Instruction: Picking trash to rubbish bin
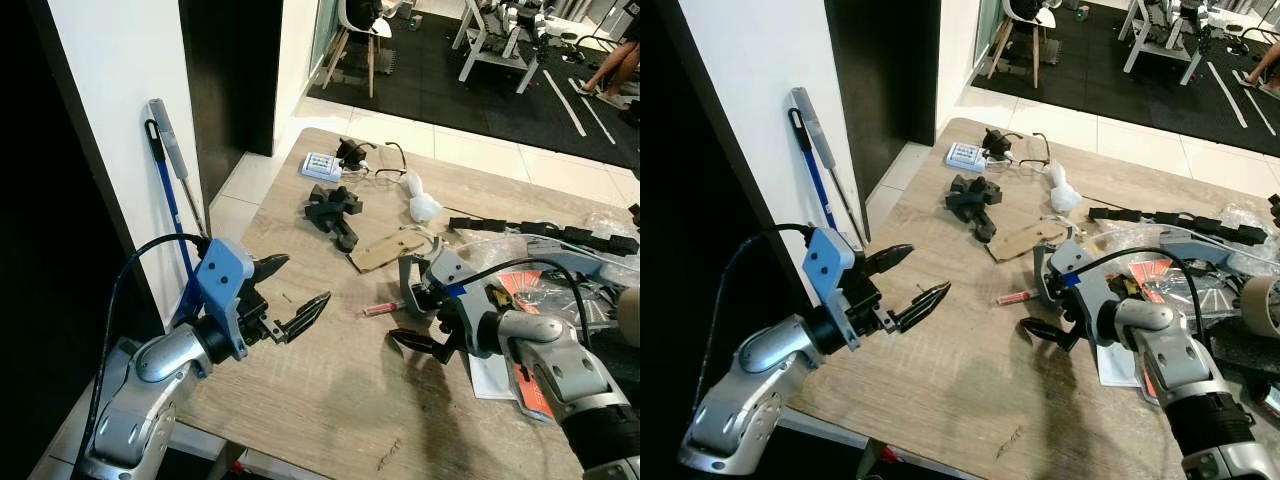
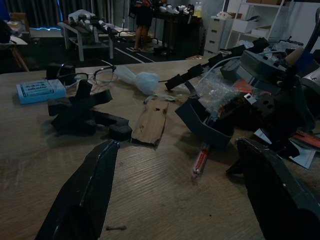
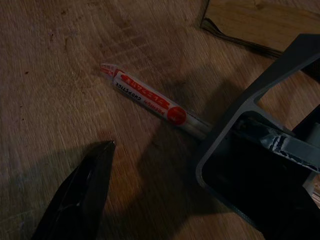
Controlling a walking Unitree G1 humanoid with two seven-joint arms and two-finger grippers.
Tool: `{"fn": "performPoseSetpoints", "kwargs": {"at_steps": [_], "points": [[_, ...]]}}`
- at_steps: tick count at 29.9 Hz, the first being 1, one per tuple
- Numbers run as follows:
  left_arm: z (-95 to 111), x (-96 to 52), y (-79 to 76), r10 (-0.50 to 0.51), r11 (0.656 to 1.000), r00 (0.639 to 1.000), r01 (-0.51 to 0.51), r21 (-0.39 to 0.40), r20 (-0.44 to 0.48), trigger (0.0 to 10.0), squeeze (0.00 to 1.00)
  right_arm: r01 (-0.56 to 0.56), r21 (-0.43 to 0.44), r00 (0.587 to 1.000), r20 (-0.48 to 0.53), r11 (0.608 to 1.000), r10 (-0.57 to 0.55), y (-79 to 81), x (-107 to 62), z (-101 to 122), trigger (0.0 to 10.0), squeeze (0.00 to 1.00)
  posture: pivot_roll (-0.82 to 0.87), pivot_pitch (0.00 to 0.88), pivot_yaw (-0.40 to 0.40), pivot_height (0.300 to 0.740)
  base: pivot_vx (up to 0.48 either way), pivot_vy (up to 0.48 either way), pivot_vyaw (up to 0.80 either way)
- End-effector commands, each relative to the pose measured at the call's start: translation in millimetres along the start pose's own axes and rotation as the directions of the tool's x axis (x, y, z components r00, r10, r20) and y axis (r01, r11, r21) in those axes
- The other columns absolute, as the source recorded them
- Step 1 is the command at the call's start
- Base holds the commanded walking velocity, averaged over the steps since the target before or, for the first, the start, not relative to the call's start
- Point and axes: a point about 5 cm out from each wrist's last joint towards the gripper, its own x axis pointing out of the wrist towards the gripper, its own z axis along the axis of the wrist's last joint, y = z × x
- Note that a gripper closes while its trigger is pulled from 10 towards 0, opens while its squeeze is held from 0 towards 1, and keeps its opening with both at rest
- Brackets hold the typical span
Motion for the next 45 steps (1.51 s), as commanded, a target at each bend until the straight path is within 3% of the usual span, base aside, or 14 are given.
{"fn": "performPoseSetpoints", "kwargs": {"at_steps": [1,2,3,4,5,6,24,30,34,38,42,45], "points": [[-1,0.6,-3.5,-0.023,1.000,1.000,0.023,-0.001,-0.017,10.0,0.00,0.003,0.039,0.999,-0.039,0.999,-0.002,1.7,0.4,-13,10.0,0.00,-0.03,0.126,-0.064,0.740,0.000,0.000,0.00],[-1,0.6,-3.5,-0.023,1.000,1.000,0.023,-0.001,-0.017,10.0,0.00,0.003,0.039,0.999,-0.039,0.999,-0.002,1.7,0.4,-13,10.0,0.00,-0.03,0.126,-0.064,0.740,0.000,0.000,0.00],[-1,0.7,-3.1,-0.022,1.000,1.000,0.022,0.000,-0.017,10.0,0.00,0.004,0.046,0.999,-0.034,0.999,-0.003,1.9,0.7,-12,8.0,0.00,-0.03,0.128,-0.062,0.740,0.000,0.000,0.00],[-1,0.7,-3.1,-0.022,1.000,1.000,0.022,0.000,-0.017,10.0,0.00,0.004,0.046,0.999,-0.034,0.999,-0.003,1.9,0.7,-12,8.0,0.00,-0.03,0.128,-0.062,0.740,0.000,0.000,0.00],[-1,0.7,-2.9,-0.021,1.000,1.000,0.021,0.001,-0.019,10.0,0.00,0.006,0.048,1.000,-0.028,0.999,-0.004,1.9,1.0,-12,0.6,0.00,-0.04,0.127,-0.061,0.740,0.000,0.000,0.00],[-1,0.8,-2.7,-0.020,1.000,1.000,0.020,0.002,-0.020,10.0,0.00,0.006,0.052,1.000,-0.023,0.999,-0.005,1.7,1.1,-12,0.0,0.00,-0.04,0.129,-0.060,0.740,0.000,0.000,0.00],[0,0.3,1.5,-0.007,1.000,1.000,0.008,0.012,-0.023,10.0,0.00,-0.010,0.055,1.000,-0.008,0.998,0.011,-0.3,-3.3,-5,0.0,0.00,-0.04,0.129,-0.061,0.740,0.000,0.000,0.00],[2,-1.1,3.8,0.001,1.000,1.000,-0.001,0.013,-0.018,10.0,0.00,-0.030,0.084,0.993,0.116,0.996,0.020,-5.1,-11.1,23,0.0,0.00,-0.04,0.123,-0.062,0.740,0.000,0.000,0.00],[3,-1.8,9.5,0.040,0.998,0.999,-0.040,0.038,-0.010,10.0,0.00,-0.036,0.145,0.935,0.354,0.989,-0.018,-14.2,-18.1,66,0.0,0.00,-0.03,0.117,-0.067,0.740,0.000,0.000,0.00],[4,-1.8,12.3,0.064,0.997,0.998,-0.064,0.045,0.000,10.0,0.00,-0.057,0.212,0.854,0.517,0.976,-0.062,-17.8,-22.7,92,0.0,0.00,-0.03,0.109,-0.074,0.740,0.000,0.000,0.00],[5,-2.7,10.9,0.063,0.997,0.998,-0.063,0.050,0.002,10.0,0.00,-0.133,0.321,0.779,0.619,0.938,-0.101,-15.9,-24.8,102,0.0,0.00,-0.02,0.101,-0.079,0.740,0.000,0.000,0.00],[5,-3.7,10.1,0.060,0.997,0.998,-0.060,0.056,-0.003,10.0,0.00,-0.173,0.373,0.761,0.638,0.911,-0.117,-13.0,-24.3,102,0.0,0.00,-0.02,0.101,-0.079,0.740,0.000,0.000,0.00]]}}
